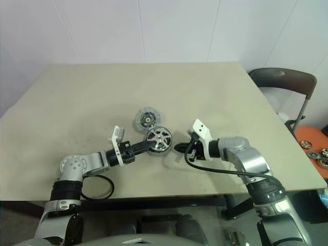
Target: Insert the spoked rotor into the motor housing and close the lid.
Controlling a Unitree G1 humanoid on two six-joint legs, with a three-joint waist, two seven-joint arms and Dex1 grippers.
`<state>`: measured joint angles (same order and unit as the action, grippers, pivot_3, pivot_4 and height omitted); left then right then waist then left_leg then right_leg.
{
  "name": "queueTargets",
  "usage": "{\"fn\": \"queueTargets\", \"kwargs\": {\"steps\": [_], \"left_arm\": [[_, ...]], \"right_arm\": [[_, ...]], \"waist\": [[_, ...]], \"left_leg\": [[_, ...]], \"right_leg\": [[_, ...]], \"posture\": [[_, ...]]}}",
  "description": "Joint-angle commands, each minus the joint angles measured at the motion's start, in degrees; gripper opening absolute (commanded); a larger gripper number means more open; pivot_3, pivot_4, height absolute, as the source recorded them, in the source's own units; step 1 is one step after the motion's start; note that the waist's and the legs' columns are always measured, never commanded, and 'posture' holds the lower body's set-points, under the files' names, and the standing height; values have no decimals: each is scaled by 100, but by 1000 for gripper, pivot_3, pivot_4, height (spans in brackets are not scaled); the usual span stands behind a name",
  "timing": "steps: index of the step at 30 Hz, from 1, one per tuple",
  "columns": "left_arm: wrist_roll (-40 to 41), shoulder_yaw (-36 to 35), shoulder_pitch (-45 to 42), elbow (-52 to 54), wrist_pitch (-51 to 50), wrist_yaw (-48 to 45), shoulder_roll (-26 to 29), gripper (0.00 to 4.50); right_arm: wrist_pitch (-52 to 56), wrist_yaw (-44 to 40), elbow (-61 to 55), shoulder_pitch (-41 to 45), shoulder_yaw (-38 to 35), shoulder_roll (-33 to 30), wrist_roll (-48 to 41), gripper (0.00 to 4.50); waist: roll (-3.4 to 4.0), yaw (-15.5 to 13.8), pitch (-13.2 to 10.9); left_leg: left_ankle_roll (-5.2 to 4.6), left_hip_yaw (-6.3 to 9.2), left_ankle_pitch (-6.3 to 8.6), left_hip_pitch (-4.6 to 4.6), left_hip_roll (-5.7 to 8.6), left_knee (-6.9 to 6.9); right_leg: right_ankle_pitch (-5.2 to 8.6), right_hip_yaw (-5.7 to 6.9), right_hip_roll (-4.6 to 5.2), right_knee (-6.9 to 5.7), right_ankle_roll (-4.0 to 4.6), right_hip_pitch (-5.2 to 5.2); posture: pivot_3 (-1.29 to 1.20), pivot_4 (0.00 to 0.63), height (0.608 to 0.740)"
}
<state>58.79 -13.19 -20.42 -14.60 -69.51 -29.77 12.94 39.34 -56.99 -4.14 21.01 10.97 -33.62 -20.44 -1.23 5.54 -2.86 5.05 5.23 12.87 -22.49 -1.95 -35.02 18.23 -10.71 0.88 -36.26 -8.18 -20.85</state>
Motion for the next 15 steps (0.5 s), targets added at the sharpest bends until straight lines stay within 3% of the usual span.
{"fn": "queueTargets", "kwargs": {"steps": [1, 4, 10, 13, 15], "left_arm": [[-160, -106, 61, -41, -37, 164, 49, 426], [-208, -101, 41, -69, -89, 246, 77, 426], [-316, -70, -187, 33, -195, 436, 129, 2304], [-573, 298, -313, 382, -213, 430, 338, 3201], [-687, 468, -425, 575, -223, 436, 442, 3201]], "right_arm": [[-121, -2, -10, 112, -12, -4, 38, 0], [-172, -4, 56, 143, -7, 2, 80, 0], [-242, -10, 143, 177, -7, 22, 153, 0], [-297, 13, 199, 188, 26, 26, 227, 0], [-317, 11, 219, 195, 36, 32, 241, 0]], "waist": [[0, 1, 0], [0, 1, 1], [0, -22, 2], [-2, -11, 3], [-1, -2, 3]], "left_leg": [[0, 0, 0, 1, 0, 0], [0, 0, 0, 3, 0, -2], [0, 1, 0, 9, 0, -10], [1, 1, 0, 9, 3, -21], [1, 0, 0, 11, 3, -21]], "right_leg": [[0, 0, 0, 0, 0, 0], [0, 0, 0, 0, 1, 0], [1, 0, 0, 0, 1, 7], [2, 0, 1, 2, 1, 13], [2, -2, 1, 3, 0, 17]], "posture": [[0, 0, 740], [0, 0, 740], [0, 0, 740], [0, 0, 740], [0, 0, 740]]}}
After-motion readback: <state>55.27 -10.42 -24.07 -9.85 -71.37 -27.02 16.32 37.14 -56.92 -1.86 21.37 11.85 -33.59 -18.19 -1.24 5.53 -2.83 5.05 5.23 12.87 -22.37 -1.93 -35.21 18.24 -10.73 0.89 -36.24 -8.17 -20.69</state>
